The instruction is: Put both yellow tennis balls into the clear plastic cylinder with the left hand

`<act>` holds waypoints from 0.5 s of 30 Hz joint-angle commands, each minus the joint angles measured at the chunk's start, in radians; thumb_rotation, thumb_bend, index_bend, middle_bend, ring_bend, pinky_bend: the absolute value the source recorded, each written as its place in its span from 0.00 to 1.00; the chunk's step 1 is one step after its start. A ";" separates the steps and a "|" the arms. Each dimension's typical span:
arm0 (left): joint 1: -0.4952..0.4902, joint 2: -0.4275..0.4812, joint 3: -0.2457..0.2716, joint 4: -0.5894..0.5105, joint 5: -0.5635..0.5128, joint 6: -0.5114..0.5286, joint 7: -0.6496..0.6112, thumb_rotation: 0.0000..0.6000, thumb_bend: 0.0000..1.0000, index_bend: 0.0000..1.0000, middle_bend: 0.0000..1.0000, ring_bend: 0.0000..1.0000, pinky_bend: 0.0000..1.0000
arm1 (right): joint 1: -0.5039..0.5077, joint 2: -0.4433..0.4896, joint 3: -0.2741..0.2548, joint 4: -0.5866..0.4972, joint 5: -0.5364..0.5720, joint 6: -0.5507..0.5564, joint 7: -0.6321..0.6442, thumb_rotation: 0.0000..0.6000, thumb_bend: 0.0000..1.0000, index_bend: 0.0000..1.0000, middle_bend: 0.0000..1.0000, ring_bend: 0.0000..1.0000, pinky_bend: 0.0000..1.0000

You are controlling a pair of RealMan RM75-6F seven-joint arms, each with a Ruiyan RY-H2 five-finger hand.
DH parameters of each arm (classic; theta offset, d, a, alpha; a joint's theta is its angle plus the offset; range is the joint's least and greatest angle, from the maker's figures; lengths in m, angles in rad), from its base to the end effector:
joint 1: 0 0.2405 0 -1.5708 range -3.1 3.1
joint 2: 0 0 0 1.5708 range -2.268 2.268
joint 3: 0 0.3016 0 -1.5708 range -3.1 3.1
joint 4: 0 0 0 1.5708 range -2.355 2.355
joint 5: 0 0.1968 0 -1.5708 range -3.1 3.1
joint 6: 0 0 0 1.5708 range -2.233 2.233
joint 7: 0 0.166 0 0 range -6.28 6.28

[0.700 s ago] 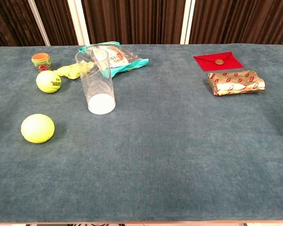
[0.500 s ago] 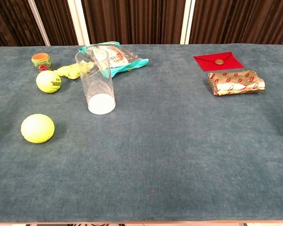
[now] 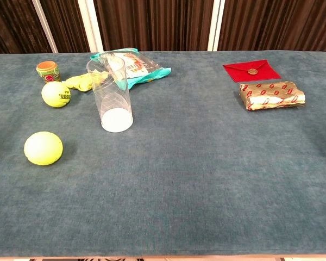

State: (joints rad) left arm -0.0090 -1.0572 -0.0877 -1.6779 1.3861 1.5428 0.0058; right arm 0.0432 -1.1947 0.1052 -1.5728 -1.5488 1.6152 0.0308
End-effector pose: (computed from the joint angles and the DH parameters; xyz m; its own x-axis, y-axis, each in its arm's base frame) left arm -0.3613 0.1836 0.2288 0.3946 -0.0621 0.9168 0.9098 0.1659 -0.3803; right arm -0.3381 -0.1996 0.1934 0.3266 0.1639 0.9308 -0.9420 -0.0236 0.3347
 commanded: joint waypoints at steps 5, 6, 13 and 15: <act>-0.010 0.004 0.009 0.013 0.024 -0.019 -0.024 1.00 0.01 0.09 0.00 0.00 0.11 | -0.003 0.003 0.002 0.001 0.007 0.002 0.004 1.00 0.34 0.00 0.02 0.02 0.00; -0.016 0.006 0.009 0.015 0.029 -0.028 -0.034 1.00 0.01 0.09 0.00 0.00 0.11 | -0.003 0.003 0.002 0.001 0.008 0.001 0.003 1.00 0.34 0.00 0.02 0.02 0.00; -0.103 0.048 -0.001 0.024 0.051 -0.159 -0.071 1.00 0.01 0.09 0.00 0.00 0.11 | 0.001 -0.005 -0.001 -0.001 0.007 -0.008 -0.020 1.00 0.34 0.00 0.02 0.02 0.00; -0.144 0.064 -0.004 0.016 0.054 -0.220 -0.060 1.00 0.01 0.09 0.00 0.00 0.11 | 0.003 -0.008 -0.002 -0.001 0.007 -0.012 -0.028 1.00 0.34 0.00 0.02 0.02 0.00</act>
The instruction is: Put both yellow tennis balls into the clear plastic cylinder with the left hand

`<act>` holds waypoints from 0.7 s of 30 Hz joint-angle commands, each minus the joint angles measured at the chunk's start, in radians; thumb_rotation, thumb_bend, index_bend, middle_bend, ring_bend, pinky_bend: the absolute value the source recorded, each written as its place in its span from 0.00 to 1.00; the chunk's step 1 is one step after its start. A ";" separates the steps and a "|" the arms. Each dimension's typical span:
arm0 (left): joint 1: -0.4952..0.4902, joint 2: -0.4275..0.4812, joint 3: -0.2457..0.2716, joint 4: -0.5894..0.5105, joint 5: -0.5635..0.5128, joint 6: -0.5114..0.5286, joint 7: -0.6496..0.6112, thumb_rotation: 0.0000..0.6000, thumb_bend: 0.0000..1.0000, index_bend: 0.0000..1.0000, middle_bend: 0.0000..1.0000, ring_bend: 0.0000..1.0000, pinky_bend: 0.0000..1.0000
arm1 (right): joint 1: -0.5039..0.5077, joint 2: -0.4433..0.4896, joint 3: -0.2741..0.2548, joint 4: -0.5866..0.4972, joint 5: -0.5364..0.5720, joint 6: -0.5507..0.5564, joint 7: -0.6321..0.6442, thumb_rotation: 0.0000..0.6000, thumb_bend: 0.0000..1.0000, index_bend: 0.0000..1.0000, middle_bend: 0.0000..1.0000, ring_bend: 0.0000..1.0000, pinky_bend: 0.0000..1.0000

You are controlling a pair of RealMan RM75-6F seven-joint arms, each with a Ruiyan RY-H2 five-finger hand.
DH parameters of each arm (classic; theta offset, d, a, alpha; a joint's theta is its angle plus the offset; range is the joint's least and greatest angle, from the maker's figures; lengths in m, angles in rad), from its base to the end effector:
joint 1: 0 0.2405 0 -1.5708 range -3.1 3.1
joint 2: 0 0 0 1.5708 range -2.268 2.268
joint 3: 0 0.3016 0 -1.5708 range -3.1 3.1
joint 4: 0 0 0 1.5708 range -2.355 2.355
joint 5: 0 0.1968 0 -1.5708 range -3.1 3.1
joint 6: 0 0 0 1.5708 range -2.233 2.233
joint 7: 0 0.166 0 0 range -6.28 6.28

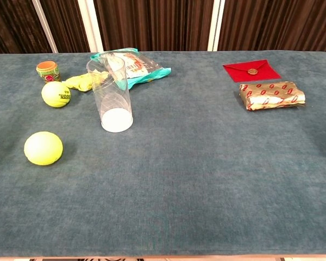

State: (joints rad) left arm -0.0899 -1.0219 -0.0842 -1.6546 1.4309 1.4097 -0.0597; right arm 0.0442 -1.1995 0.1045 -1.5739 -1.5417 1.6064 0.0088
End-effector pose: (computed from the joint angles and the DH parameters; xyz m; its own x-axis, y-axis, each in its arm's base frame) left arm -0.3527 0.2131 0.2207 0.3785 0.0339 0.9250 0.9235 0.0536 -0.3799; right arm -0.3391 -0.2000 0.1907 0.3426 0.1552 0.9266 -0.9371 -0.0140 0.3488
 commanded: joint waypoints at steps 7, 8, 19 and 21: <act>-0.213 0.045 -0.020 -0.038 -0.031 -0.326 0.065 1.00 0.01 0.09 0.00 0.00 0.11 | 0.003 -0.007 -0.002 -0.001 0.000 -0.005 -0.017 1.00 0.34 0.00 0.02 0.02 0.00; -0.230 0.039 -0.021 -0.038 -0.037 -0.349 0.075 1.00 0.01 0.09 0.00 0.00 0.11 | 0.002 -0.007 -0.001 -0.001 0.000 -0.004 -0.017 1.00 0.34 0.00 0.02 0.02 0.00; -0.368 -0.076 -0.014 -0.035 -0.099 -0.525 0.228 1.00 0.01 0.09 0.02 0.00 0.11 | 0.002 -0.005 0.000 0.000 0.003 -0.005 -0.013 1.00 0.34 0.00 0.02 0.02 0.00; -0.382 -0.096 -0.010 -0.039 -0.114 -0.546 0.230 1.00 0.01 0.09 0.03 0.00 0.11 | 0.002 -0.005 0.001 0.000 0.004 -0.004 -0.010 1.00 0.34 0.00 0.02 0.02 0.00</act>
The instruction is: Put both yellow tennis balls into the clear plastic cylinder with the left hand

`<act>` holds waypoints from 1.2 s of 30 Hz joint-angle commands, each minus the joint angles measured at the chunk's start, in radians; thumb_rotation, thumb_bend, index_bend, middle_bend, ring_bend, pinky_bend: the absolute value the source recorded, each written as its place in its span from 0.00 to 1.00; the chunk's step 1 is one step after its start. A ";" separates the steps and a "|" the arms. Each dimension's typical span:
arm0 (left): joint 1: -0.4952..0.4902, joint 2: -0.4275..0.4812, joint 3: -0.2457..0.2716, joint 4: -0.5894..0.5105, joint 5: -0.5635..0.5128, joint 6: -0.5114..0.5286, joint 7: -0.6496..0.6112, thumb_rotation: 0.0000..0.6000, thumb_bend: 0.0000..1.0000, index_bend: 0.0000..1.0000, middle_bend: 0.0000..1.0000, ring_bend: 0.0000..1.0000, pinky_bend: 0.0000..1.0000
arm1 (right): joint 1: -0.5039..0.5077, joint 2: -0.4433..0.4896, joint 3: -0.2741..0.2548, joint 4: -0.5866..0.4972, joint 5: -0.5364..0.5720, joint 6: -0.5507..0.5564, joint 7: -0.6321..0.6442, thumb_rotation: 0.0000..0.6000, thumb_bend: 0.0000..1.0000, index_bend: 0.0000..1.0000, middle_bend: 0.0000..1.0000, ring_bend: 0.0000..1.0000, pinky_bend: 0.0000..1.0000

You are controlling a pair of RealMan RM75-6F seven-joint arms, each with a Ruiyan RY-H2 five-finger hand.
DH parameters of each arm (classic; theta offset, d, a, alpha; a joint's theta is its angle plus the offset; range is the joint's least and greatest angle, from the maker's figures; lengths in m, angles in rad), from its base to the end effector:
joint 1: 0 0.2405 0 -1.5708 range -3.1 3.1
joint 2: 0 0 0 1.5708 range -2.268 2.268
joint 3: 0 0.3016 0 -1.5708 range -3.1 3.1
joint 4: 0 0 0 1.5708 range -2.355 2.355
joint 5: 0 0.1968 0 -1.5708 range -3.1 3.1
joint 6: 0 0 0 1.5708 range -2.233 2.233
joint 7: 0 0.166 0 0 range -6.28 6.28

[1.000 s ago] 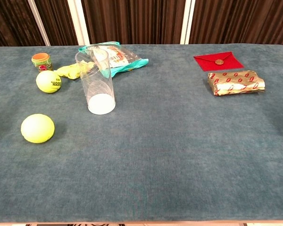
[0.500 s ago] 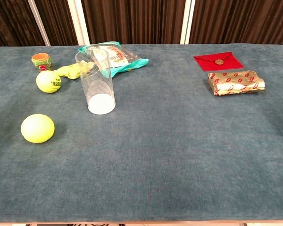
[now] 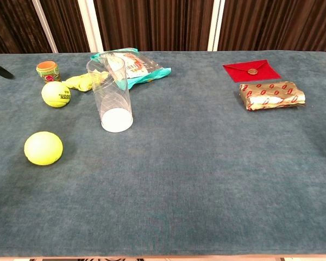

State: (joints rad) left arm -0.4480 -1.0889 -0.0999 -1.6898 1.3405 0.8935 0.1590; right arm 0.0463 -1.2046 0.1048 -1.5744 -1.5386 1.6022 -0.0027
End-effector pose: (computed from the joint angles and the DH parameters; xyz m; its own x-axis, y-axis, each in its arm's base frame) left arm -0.2888 0.3113 0.1220 0.5242 0.3683 0.7678 0.8508 -0.2661 -0.4532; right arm -0.3390 -0.2009 0.1884 0.3482 0.1520 0.9250 -0.9352 -0.0113 0.3539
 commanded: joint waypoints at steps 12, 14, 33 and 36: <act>-0.103 -0.149 0.028 0.039 -0.067 -0.093 0.092 1.00 0.03 0.12 0.12 0.05 0.20 | -0.001 0.002 0.004 0.001 0.005 0.002 0.008 1.00 0.34 0.00 0.02 0.02 0.00; -0.119 -0.175 0.030 0.049 -0.078 -0.100 0.118 1.00 0.04 0.12 0.12 0.05 0.20 | -0.001 0.001 0.005 0.001 0.007 0.002 0.009 1.00 0.34 0.00 0.02 0.02 0.00; -0.165 -0.257 0.074 0.094 -0.173 -0.077 0.266 1.00 0.20 0.25 0.33 0.24 0.41 | -0.002 0.000 0.009 0.004 0.013 0.003 0.017 1.00 0.34 0.00 0.02 0.02 0.00; -0.171 -0.261 0.079 0.101 -0.178 -0.076 0.278 1.00 0.26 0.30 0.40 0.30 0.47 | -0.002 -0.001 0.009 0.004 0.014 0.003 0.015 1.00 0.34 0.00 0.02 0.02 0.00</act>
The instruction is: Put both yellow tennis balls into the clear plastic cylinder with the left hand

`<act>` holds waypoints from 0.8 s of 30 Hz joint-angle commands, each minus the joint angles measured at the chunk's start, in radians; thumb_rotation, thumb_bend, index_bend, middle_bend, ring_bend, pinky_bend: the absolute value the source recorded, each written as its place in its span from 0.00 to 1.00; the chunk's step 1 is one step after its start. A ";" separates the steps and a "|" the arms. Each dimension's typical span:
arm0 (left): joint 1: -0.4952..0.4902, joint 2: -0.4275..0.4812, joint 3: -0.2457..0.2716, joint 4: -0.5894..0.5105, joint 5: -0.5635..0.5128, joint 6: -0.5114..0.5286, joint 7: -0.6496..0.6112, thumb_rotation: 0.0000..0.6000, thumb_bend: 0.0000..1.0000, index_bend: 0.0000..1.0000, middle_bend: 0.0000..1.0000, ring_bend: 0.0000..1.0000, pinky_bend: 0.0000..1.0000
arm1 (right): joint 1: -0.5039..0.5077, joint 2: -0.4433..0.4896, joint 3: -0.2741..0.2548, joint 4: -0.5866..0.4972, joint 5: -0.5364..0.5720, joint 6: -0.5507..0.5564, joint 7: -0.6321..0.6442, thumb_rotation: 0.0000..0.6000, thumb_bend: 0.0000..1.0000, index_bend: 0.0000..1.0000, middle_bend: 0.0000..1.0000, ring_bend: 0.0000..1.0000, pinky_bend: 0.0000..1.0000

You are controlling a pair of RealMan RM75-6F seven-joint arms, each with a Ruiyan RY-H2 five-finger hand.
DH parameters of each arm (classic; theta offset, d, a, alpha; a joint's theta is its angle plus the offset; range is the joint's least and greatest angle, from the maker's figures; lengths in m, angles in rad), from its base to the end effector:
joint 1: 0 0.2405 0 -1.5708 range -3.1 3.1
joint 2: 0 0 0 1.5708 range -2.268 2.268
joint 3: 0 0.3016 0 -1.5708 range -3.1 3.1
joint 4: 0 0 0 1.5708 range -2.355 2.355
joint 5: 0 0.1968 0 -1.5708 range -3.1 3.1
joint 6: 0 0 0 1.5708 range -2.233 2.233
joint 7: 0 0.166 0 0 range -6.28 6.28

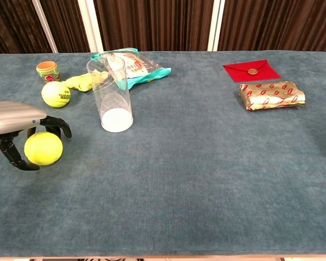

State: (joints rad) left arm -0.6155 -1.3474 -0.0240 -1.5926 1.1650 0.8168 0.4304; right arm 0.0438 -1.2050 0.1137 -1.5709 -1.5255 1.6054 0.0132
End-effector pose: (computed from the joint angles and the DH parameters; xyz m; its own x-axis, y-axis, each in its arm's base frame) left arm -0.2601 0.3292 0.0154 0.6374 0.4312 0.6385 0.7684 -0.4171 -0.4854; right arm -0.3413 -0.2015 0.1914 0.3359 0.1632 0.9276 -0.9403 0.0018 0.3402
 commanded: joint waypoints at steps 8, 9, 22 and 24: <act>0.008 0.021 -0.017 0.006 0.007 0.084 0.005 1.00 0.40 0.41 0.48 0.37 0.55 | 0.000 0.000 0.002 0.000 0.003 0.000 0.003 1.00 0.34 0.00 0.02 0.02 0.00; 0.009 0.032 -0.023 -0.001 0.003 0.093 0.001 1.00 0.40 0.41 0.48 0.37 0.55 | 0.000 0.000 0.001 0.000 0.003 0.000 0.003 1.00 0.34 0.00 0.02 0.02 0.00; -0.020 0.273 -0.215 -0.207 -0.062 0.154 -0.187 1.00 0.37 0.40 0.43 0.35 0.54 | 0.002 -0.005 0.000 0.001 -0.001 -0.003 -0.008 1.00 0.34 0.00 0.02 0.02 0.00; -0.051 0.308 -0.250 -0.239 -0.096 0.127 -0.193 1.00 0.35 0.40 0.43 0.35 0.54 | 0.005 -0.007 0.000 0.004 -0.002 -0.006 -0.009 1.00 0.34 0.00 0.02 0.02 0.00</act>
State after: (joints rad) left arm -0.6405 -1.0668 -0.2441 -1.8028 1.0982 0.9634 0.2510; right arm 0.0482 -1.2118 0.1135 -1.5676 -1.5272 1.5997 0.0045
